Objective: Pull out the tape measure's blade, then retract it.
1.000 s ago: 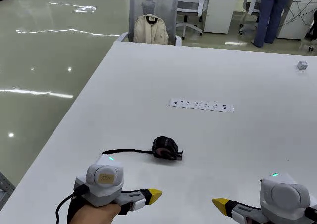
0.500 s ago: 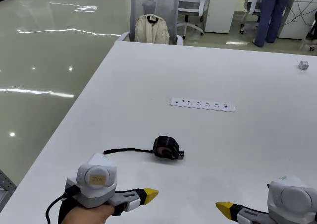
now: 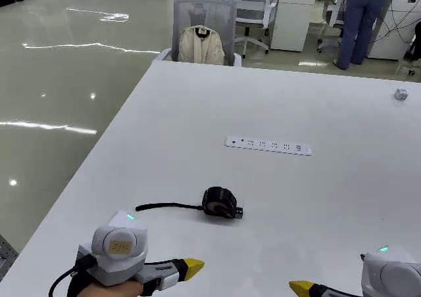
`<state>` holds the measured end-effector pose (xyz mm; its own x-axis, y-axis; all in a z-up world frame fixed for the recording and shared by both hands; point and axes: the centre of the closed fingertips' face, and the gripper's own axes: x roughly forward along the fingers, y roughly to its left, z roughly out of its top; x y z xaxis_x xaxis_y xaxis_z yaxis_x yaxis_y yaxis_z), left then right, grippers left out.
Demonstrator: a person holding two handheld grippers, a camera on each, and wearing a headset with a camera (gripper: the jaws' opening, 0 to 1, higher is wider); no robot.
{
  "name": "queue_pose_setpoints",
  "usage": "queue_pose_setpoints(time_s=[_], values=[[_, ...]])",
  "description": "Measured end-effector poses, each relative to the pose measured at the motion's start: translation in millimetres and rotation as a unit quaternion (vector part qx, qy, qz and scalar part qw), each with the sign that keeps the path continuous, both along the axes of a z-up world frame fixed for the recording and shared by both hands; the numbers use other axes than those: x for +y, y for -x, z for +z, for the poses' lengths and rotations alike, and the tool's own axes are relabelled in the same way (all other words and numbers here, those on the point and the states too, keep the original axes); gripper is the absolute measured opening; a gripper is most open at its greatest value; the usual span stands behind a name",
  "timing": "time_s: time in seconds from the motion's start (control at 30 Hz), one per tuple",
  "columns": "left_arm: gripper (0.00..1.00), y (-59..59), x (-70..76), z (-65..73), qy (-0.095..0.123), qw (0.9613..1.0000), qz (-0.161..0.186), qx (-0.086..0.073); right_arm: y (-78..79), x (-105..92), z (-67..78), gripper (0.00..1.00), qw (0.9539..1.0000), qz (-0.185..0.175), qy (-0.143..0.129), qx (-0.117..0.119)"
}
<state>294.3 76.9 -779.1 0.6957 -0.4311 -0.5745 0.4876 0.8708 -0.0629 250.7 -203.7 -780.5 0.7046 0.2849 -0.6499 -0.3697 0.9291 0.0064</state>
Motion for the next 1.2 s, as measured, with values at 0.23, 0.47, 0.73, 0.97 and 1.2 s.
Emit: queue_pose_setpoints(time_s=[0.23,0.47,0.73,0.97,1.2], values=[[1.0,1.1,8.9,5.4,0.006,0.9999,0.008,-0.009,6.3,1.5,6.0,0.96,0.9999,0.013,0.007,0.0],[1.0,6.4,14.7,6.2,0.007,0.9999,0.01,-0.01,9.3,0.7,9.9,0.96,0.9999,0.013,0.008,-0.004],[1.0,8.8,22.6,2.9,0.002,0.9999,0.014,-0.005,12.7,3.0,7.7,0.96,0.9998,0.016,0.01,-0.002],[1.0,6.1,23.0,0.9,0.005,0.9999,0.015,-0.005,11.9,3.2,4.1,0.95,0.9998,0.013,0.011,0.002],[1.0,1.6,21.2,-0.8,0.005,0.9999,0.014,-0.001,9.1,2.9,0.9,0.95,0.9998,0.015,0.012,0.006]])
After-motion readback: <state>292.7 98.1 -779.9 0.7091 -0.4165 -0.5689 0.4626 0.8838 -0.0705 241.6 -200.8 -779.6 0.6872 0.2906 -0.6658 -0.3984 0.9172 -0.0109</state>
